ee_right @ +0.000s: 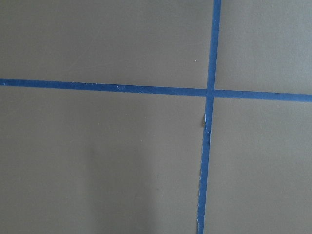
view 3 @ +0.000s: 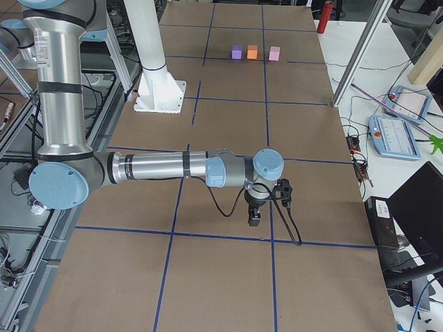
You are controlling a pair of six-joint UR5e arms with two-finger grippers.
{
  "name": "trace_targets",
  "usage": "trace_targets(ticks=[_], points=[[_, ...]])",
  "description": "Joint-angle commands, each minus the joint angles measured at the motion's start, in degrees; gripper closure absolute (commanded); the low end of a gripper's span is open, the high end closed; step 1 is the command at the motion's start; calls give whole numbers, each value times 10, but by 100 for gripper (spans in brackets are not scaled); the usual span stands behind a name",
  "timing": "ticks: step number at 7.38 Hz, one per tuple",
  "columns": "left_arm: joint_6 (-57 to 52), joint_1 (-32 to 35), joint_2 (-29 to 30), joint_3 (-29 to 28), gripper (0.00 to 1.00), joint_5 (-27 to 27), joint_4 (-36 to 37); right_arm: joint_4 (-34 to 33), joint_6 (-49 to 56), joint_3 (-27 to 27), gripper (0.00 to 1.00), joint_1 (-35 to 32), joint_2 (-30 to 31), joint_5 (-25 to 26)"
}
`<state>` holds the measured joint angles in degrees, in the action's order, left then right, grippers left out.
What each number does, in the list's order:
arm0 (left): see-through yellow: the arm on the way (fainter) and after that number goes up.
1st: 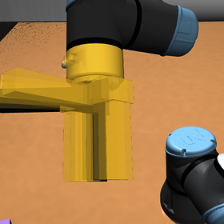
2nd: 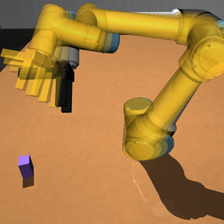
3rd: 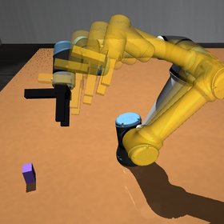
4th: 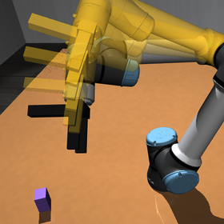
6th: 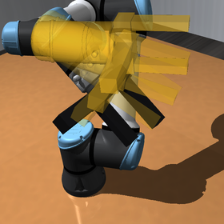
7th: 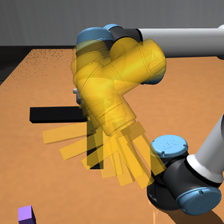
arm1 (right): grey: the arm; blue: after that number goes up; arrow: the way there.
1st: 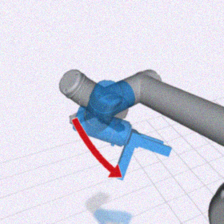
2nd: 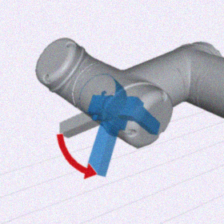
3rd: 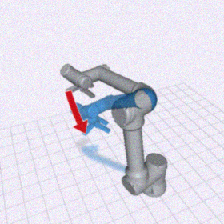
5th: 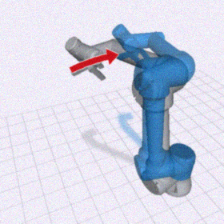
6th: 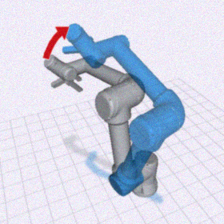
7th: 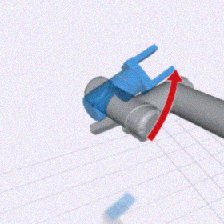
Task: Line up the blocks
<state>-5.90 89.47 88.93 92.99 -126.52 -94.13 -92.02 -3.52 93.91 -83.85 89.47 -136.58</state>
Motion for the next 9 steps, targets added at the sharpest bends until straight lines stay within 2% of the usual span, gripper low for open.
trace_targets(ticks=[1, 2, 4, 7, 9], points=[[54, 4, 9, -4, 0, -4, 26, 0, 0, 0, 0, 0, 0, 0], [72, 3, 12, -4, 0, -5, 23, 0, 0, 0, 0, 0, 0, 0], [70, 3, 12, -4, 0, -57, 12, 0, 0, 0, 0, 0, 0, 0], [70, 3, 2, -19, 0, -50, -51, 0, 0, 0, 0, 0, 0, 0], [69, 3, 7, -24, 0, -51, -56, 0, 0, 0, 0, 0, 0, 0]])
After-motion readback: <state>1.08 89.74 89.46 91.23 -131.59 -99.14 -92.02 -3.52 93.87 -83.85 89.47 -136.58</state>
